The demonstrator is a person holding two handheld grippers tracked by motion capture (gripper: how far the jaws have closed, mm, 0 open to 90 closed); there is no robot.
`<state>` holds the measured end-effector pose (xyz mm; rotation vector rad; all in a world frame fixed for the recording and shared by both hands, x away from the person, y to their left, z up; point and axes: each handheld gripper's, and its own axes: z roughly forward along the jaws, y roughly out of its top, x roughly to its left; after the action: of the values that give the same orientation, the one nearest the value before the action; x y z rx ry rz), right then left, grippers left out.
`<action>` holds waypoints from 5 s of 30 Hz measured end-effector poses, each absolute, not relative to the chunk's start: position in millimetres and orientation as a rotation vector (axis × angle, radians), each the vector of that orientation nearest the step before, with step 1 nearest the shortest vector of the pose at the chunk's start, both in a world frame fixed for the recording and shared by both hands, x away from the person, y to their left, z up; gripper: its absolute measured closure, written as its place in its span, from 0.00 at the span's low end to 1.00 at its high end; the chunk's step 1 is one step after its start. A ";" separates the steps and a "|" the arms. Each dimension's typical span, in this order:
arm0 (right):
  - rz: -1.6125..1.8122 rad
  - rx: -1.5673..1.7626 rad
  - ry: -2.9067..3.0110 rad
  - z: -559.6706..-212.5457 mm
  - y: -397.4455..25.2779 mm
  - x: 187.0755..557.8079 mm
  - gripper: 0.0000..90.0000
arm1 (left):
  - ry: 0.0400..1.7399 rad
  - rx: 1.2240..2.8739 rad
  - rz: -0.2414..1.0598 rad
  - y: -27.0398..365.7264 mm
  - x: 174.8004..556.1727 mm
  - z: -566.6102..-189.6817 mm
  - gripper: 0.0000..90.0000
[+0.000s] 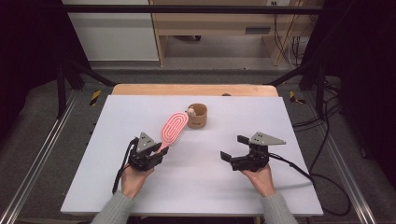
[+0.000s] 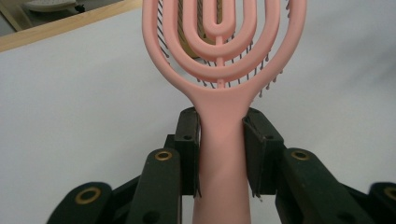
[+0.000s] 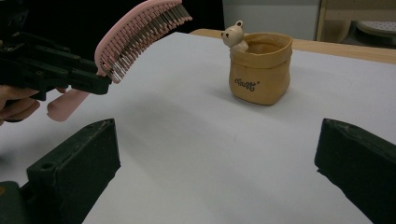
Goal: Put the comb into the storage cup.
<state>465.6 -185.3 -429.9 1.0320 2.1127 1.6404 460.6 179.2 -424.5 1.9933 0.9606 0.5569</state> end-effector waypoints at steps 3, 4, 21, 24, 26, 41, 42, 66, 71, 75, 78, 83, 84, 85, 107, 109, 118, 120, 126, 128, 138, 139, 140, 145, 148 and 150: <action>1.642 1.030 2.117 -428.8 -181.5 466.5 0.00 | 0.957 1.994 0.558 177.3 459.6 -424.6 0.77; 1.648 1.033 2.114 -428.6 -180.9 466.8 0.00 | 0.956 1.990 0.561 176.7 459.2 -424.6 0.77; 1.670 1.060 2.105 -424.8 -168.9 471.8 0.01 | 0.936 1.983 0.577 165.8 455.0 -426.1 0.77; 1.678 1.065 2.098 -424.3 -168.7 472.4 0.01 | 0.930 1.984 0.578 162.6 453.9 -426.6 0.77; 1.686 1.067 2.092 -423.7 -168.7 472.6 0.00 | 0.927 1.984 0.574 160.8 453.5 -427.2 0.77; 1.720 1.064 2.088 -415.2 -159.0 476.7 0.01 | 0.905 1.987 0.586 154.0 451.9 -424.6 0.77; 1.723 1.066 2.086 -414.9 -158.9 477.4 0.01 | 0.905 1.982 0.586 153.7 451.9 -424.1 0.77; 1.776 1.068 2.080 -401.0 -138.9 484.1 0.01 | 0.893 1.956 0.586 139.2 453.7 -416.8 0.77; 1.782 1.074 2.074 -400.7 -137.9 485.2 0.01 | 0.896 1.952 0.586 138.0 453.5 -416.8 0.77; 1.778 1.078 2.077 -399.8 -136.3 486.0 0.01 | 0.891 1.957 0.585 135.3 453.3 -417.2 0.77; 1.781 1.074 2.077 -398.4 -134.8 486.3 0.01 | 0.889 1.956 0.580 132.9 453.4 -417.3 0.77; 1.771 1.068 2.083 -396.9 -130.7 486.5 0.01 | 0.879 1.956 0.582 129.4 452.5 -417.5 0.77; 1.771 1.063 2.087 -396.5 -129.9 486.6 0.01 | 0.877 1.957 0.583 129.0 452.2 -417.5 0.77; 1.772 1.063 2.085 -396.3 -129.2 486.6 0.01 | 0.876 1.956 0.585 128.5 452.0 -417.5 0.77; 1.765 1.117 2.102 -399.0 -126.8 491.7 0.04 | 0.858 1.953 0.579 110.0 450.7 -423.1 0.77; 1.766 1.122 2.106 -399.1 -126.7 492.1 0.04 | 0.853 1.951 0.582 108.5 450.1 -422.7 0.77; 1.766 1.131 2.127 -399.6 -126.9 494.6 0.09 | 0.841 1.946 0.570 101.6 447.8 -423.8 0.77; 1.770 1.139 2.131 -399.1 -127.2 494.9 0.11 | 0.839 1.944 0.569 99.9 447.1 -424.0 0.77; 1.787 1.179 2.151 -397.8 -128.0 496.2 0.16 | 0.823 1.943 0.564 95.3 443.8 -424.6 0.77; 1.780 1.195 2.158 -397.6 -128.2 496.6 0.18 | 0.818 1.943 0.568 93.7 442.3 -424.7 0.77; 1.773 1.253 2.164 -396.8 -128.9 498.5 0.28 | 0.807 1.944 0.571 89.8 438.7 -426.4 0.77; 1.770 1.259 2.166 -397.0 -128.9 498.7 0.30 | 0.808 1.943 0.572 89.9 438.7 -426.4 0.77; 1.769 1.262 2.169 -396.9 -129.0 498.7 0.32 | 0.809 1.941 0.572 90.0 438.7 -426.4 0.77; 1.766 1.284 2.171 -396.2 -129.3 498.2 0.39 | 0.808 1.937 0.576 89.8 438.3 -426.3 0.77; 1.760 1.303 2.171 -395.9 -129.5 498.2 0.41 | 0.809 1.934 0.579 89.6 438.0 -426.4 0.77; 1.762 1.307 2.170 -395.7 -129.6 498.3 0.42 | 0.809 1.934 0.579 89.7 438.0 -426.4 0.77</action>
<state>498.3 -129.6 -395.7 1.3074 2.1702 1.7620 438.0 89.7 -426.4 1.9342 0.8086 0.5788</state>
